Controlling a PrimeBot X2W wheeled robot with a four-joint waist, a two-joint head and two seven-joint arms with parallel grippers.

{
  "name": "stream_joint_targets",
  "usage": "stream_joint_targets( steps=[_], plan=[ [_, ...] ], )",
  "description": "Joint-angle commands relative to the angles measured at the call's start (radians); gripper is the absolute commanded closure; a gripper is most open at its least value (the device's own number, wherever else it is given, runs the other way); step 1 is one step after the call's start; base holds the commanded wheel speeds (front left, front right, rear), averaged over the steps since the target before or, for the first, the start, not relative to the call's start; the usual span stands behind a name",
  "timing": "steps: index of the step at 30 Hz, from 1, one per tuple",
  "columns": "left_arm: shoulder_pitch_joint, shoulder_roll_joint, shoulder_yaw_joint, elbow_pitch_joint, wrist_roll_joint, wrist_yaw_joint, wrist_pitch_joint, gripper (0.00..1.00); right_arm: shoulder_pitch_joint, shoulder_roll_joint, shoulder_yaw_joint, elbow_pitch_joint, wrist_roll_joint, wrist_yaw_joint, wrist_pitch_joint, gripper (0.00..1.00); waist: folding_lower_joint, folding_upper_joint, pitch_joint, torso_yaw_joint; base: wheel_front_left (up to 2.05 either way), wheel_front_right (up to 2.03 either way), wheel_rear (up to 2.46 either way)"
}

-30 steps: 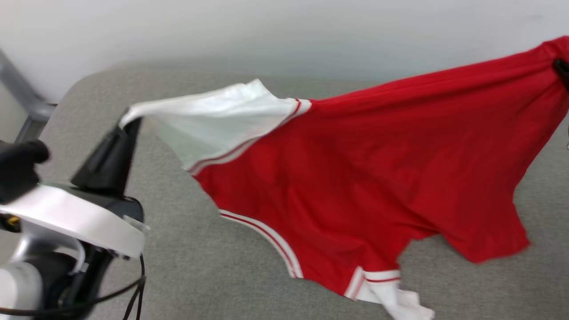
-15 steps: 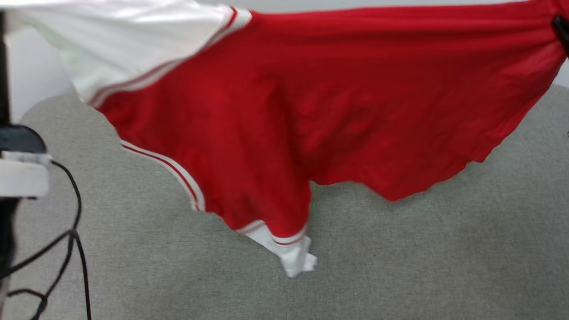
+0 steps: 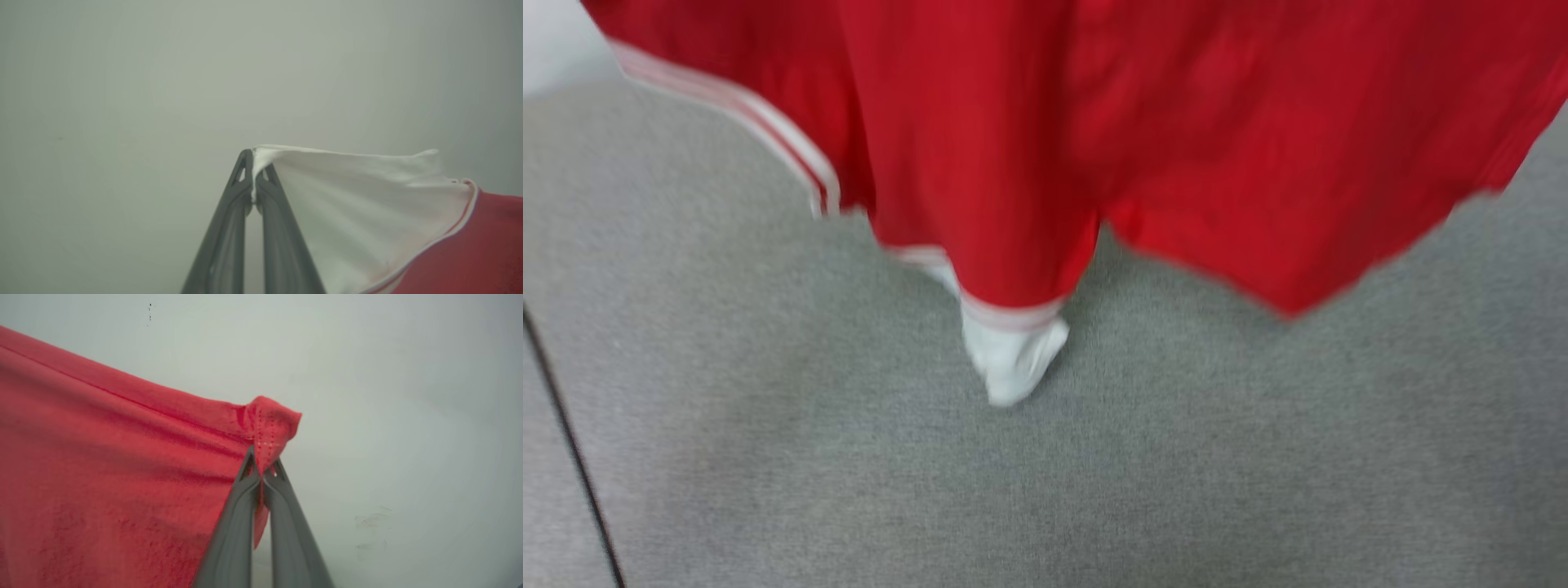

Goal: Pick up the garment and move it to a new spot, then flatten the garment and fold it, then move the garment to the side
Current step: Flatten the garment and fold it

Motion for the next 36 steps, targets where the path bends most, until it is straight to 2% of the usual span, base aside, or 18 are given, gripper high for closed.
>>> stream_joint_targets(
  steps=[1, 5, 9, 12, 17, 21, 23, 24, 25, 30, 34, 36],
  plan=[
    [-0.093, 0.029, -0.005, 0.056, 0.012, -0.021, 0.011, 1.0, -0.067, -0.019, -0.005, 0.023, -0.021, -0.002, -0.012, 1.0, 0.0, 0.0, 0.101, 0.003, 0.0, 0.0, 0.0],
    [-0.269, 0.068, -0.046, 0.167, 0.037, -0.074, 0.039, 1.0, -0.194, -0.045, 0.004, 0.082, -0.062, -0.002, -0.038, 1.0, 0.0, 0.0, 0.205, 0.008, 0.0, 0.0, 0.0],
    [-0.423, 0.082, -0.085, 0.264, 0.063, -0.115, 0.056, 1.0, -0.302, -0.07, 0.023, 0.159, -0.09, -0.002, -0.062, 1.0, 0.0, 0.0, 0.277, 0.015, 0.0, 0.0, 0.0],
    [-0.586, 0.075, -0.13, 0.384, 0.108, -0.147, 0.053, 1.0, -0.424, -0.082, 0.036, 0.266, -0.128, -0.004, -0.108, 1.0, 0.0, 0.0, 0.333, 0.023, 0.0, 0.0, 0.0],
    [-0.852, 0.057, -0.196, 0.599, 0.202, -0.191, 0.023, 1.0, -0.642, -0.061, 0.054, 0.46, -0.205, -0.007, -0.194, 1.0, 0.0, 0.0, 0.4, 0.029, 0.0, 0.0, 0.0],
    [-1.007, 0.019, -0.232, 0.747, 0.259, -0.214, -0.045, 1.0, -0.778, -0.045, 0.069, 0.606, -0.271, -0.007, -0.278, 1.0, 0.0, 0.0, 0.433, 0.044, 0.0, 0.0, 0.0],
    [-1.058, 0.009, -0.248, 0.795, 0.3, -0.209, -0.101, 1.0, -0.831, -0.036, 0.064, 0.672, -0.302, -0.007, -0.325, 1.0, 0.0, 0.0, 0.446, 0.051, 0.0, 0.0, 0.0],
    [-1.067, 0.001, -0.255, 0.824, 0.31, -0.209, -0.126, 1.0, -0.853, -0.027, 0.053, 0.705, -0.309, -0.007, -0.348, 1.0, 0.0, 0.0, 0.451, 0.056, 0.0, 0.0, 0.0],
    [-1.036, -0.03, -0.271, 0.892, 0.312, -0.223, -0.182, 1.0, -0.882, 0.011, 0.016, 0.793, -0.311, -0.008, -0.406, 1.0, 0.0, 0.0, 0.462, 0.07, 0.0, 0.0, 0.0],
    [-0.902, -0.094, -0.292, 0.947, 0.273, -0.244, -0.257, 1.0, -0.832, 0.02, 0.044, 0.882, -0.294, -0.007, -0.504, 1.0, 0.0, 0.0, 0.46, 0.094, 0.0, 0.0, 0.0],
    [-0.723, -0.185, -0.284, 0.967, 0.182, -0.271, -0.299, 1.0, -0.738, 0.027, 0.086, 0.943, -0.261, -0.003, -0.57, 1.0, 0.0, 0.0, 0.432, 0.114, 0.0, 0.0, 0.0],
    [-0.637, -0.201, -0.307, 0.968, 0.178, -0.284, -0.317, 1.0, -0.683, 0.03, 0.114, 0.965, -0.24, -0.002, -0.594, 1.0, 0.0, 0.0, 0.41, 0.119, 0.0, 0.0, 0.0]
  ],
)
